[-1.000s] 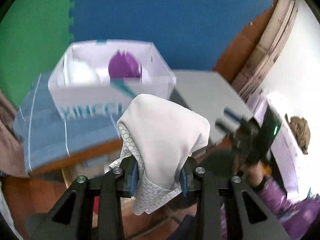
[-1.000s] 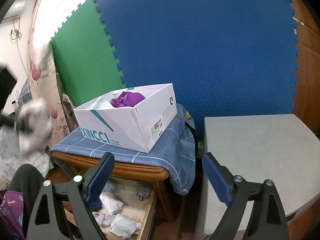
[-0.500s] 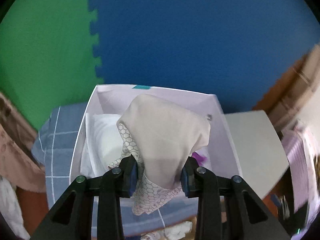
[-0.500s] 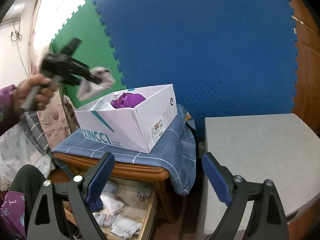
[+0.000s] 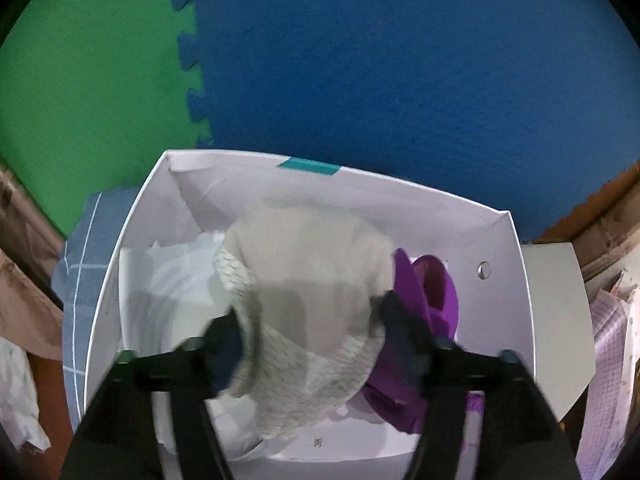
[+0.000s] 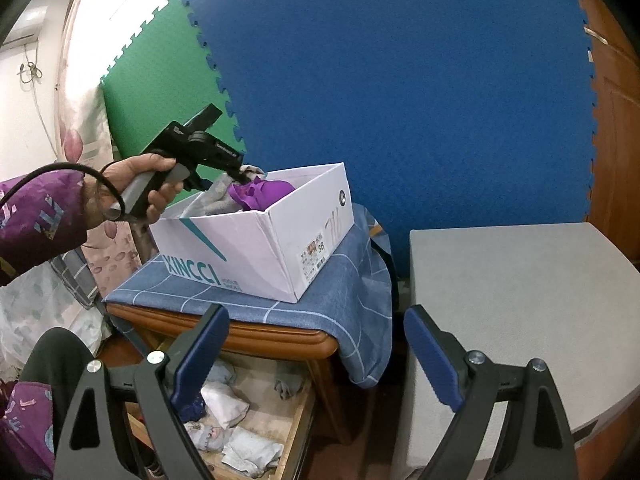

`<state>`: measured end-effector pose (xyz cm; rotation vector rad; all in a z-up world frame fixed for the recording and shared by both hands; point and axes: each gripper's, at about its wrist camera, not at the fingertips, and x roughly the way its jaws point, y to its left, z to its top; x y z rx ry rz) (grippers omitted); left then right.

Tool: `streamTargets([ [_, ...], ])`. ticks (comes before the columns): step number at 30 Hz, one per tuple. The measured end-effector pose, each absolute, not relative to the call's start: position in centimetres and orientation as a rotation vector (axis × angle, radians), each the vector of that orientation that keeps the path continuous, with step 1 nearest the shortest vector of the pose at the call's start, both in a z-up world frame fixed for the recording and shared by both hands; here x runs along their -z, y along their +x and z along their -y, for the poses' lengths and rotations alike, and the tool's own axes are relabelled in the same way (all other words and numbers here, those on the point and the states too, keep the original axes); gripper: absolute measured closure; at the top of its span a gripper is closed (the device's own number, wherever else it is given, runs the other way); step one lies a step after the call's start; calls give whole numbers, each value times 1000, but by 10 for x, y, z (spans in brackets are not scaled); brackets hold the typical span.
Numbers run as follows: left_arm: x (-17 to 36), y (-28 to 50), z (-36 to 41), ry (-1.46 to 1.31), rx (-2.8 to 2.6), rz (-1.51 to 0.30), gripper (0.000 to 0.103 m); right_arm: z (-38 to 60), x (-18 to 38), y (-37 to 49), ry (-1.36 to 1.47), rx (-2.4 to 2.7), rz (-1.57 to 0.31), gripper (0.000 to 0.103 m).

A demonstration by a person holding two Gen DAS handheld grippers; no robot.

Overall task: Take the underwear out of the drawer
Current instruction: 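Withdraw the open left tool from the box back toward the drawer, then lower the right tool into the drawer over the white cloth bundle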

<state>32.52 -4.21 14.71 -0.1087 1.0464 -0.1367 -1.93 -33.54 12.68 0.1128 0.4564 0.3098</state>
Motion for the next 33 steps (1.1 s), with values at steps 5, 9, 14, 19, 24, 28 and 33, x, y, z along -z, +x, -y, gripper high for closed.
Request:
streamTargets([
  [5,-165,303,54,-2,130,-903,10,332,-126,-19,99,-307,-462,12],
  [9,-185,263,52,36,159,-794,10,327,-126,-19,67,-304,-466,12],
  [14,-199,179,18,-49,256,-654,1,313,-124,-21,-5,-331,-479,12],
  [19,-179,102,-34,-102,324,-667,1,282,-118,-17,-100,-456,-561,12],
  [24,-124,44,-83,-107,327,-783,1,220,-90,-6,-323,-622,-771,12],
  [28,-90,13,-99,-14,280,-824,1,179,-56,9,-438,-681,-945,12],
  [33,-63,-10,-106,38,269,-827,1,145,-11,32,-495,-713,-1140,12],
])
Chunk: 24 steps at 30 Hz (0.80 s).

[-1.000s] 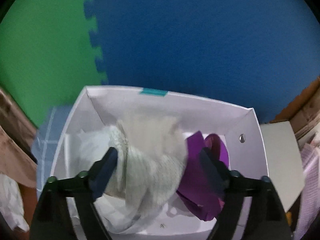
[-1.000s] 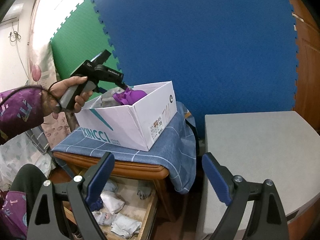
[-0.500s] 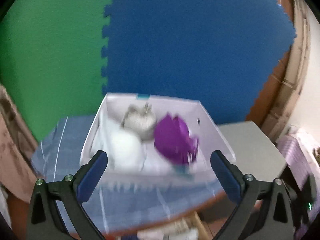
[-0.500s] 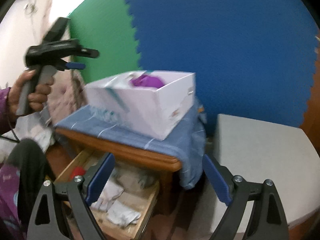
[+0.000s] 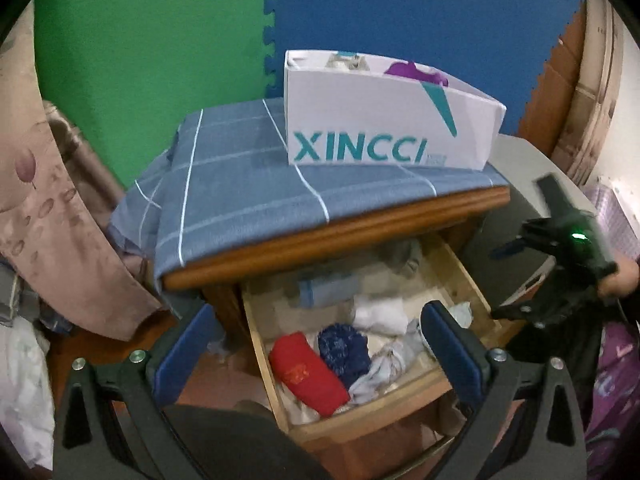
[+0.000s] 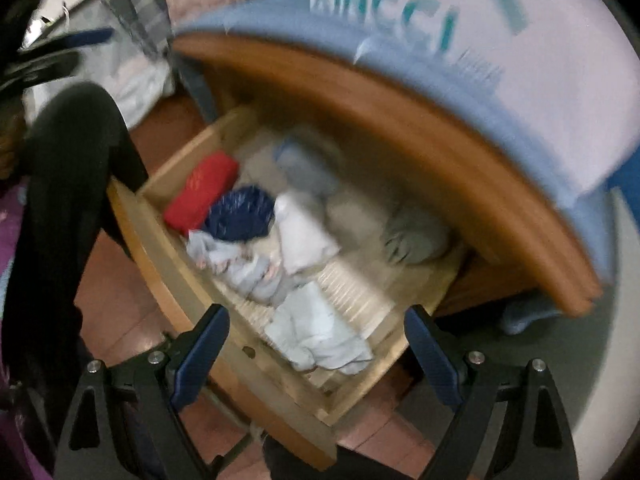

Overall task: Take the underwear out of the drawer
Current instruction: 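Lower the right tool into the drawer over the white cloth bundle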

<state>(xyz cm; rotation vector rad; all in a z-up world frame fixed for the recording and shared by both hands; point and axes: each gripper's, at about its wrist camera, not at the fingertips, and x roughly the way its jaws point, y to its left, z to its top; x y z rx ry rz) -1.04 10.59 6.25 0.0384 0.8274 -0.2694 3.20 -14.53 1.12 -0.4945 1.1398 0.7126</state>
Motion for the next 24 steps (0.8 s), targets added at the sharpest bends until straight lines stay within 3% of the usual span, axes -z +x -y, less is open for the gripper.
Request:
streamTargets([
  [9,-42,0,-125,-90,248,-907,1,115,76,59,-595,-635,-1399,12],
  [24,-34,2,-108,-23,261,-933,1,116,136,76,-581,-584,-1614,11],
])
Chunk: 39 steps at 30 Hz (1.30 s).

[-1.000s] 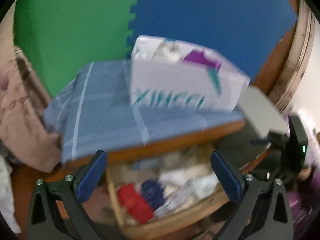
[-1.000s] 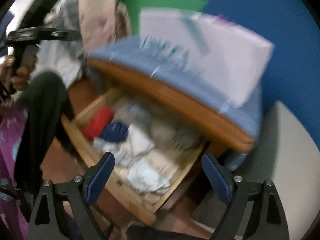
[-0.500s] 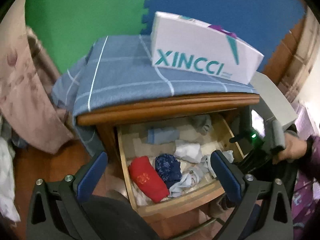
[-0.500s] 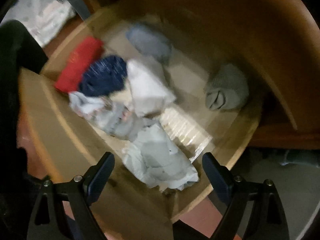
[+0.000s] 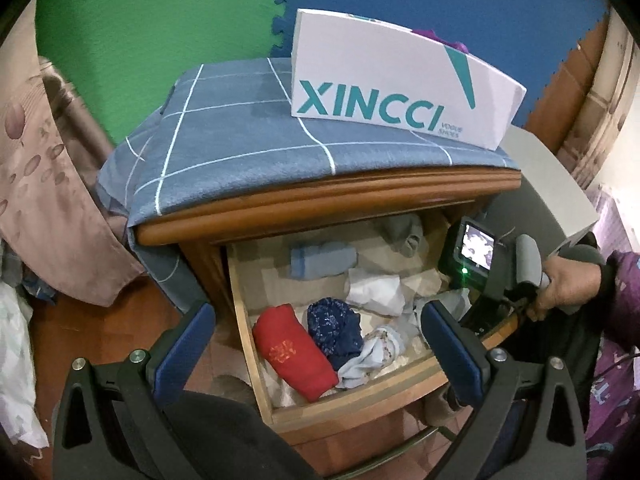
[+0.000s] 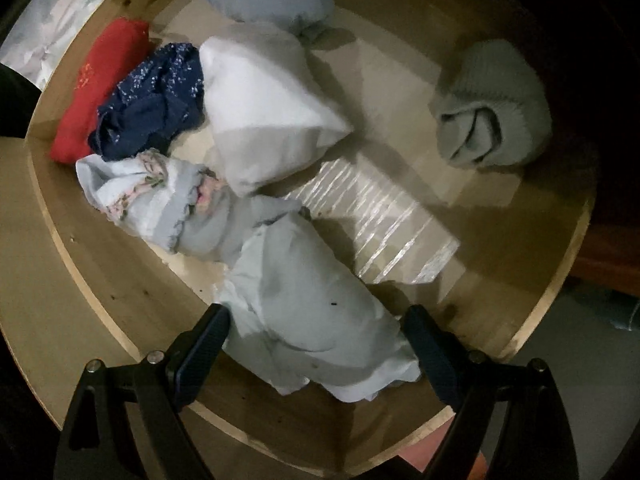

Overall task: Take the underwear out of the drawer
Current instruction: 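Lower the right tool into the drawer over the white cloth bundle, then close the right gripper on the white cloth bundle, then lift the white bundle with the right gripper and release it into the shoe box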

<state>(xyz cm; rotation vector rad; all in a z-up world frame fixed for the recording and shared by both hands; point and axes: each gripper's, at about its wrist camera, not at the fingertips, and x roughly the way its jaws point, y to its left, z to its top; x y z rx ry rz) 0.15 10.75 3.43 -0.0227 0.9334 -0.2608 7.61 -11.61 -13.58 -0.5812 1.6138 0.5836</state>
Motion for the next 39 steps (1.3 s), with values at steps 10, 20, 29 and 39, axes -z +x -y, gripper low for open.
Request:
streamTargets([
  [10,-31,6,-112,-57,255,-952,1,99,146,78,-671,-590,-1631,30],
  [20,-30,5,-111,-61,251,-948,1,104,110,62,-673,-627,-1479,57],
  [29,-30,5,-115,-80,248,-953,1,119,53,62,-507,-656,-1375,57],
  [39,-29,7,-114,-75,240,-967,1,140,-47,31,-283,-721,-1158,57],
])
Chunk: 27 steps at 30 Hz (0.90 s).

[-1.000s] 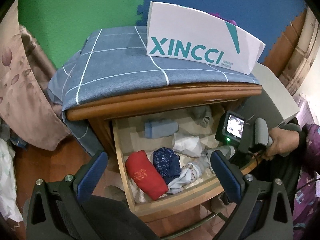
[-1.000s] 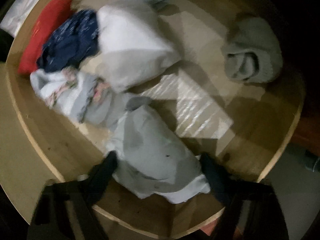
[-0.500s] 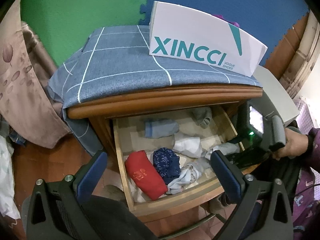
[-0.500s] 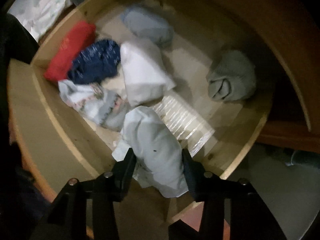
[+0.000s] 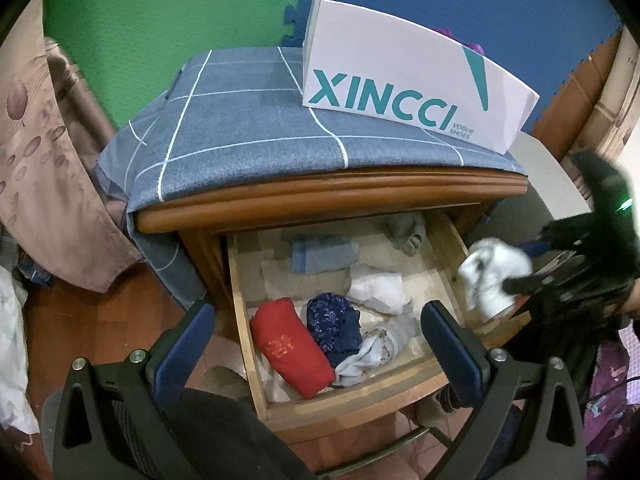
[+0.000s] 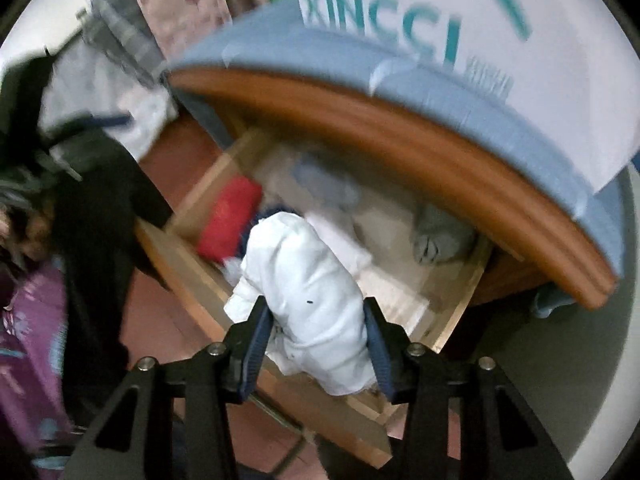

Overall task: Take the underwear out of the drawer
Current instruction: 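Lift the white bundle with the right gripper and release it into the shoe box, then withdraw the open right tool from the shoe box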

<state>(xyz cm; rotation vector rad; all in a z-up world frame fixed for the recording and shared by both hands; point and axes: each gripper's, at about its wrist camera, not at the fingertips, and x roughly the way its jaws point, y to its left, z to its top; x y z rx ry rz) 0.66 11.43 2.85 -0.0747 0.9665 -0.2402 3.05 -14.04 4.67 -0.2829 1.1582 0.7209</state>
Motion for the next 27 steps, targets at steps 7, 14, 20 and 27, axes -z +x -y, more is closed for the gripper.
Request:
streamTargets([
  [7,-29,6,-118,-87,225,-971,1,147,-132,29,-172,-763,-994,57],
  [14,-30,8,-127,-124,185,-975,1,178,-236,70,-25,-750,-786,57],
  [20,-27,8,-135,-183,194,-983,1,212,-263,168,59,-593,-777,57],
  [27,-26,8,-127,-127,197,-986,1,235,-207,264,200,-432,-875,57],
])
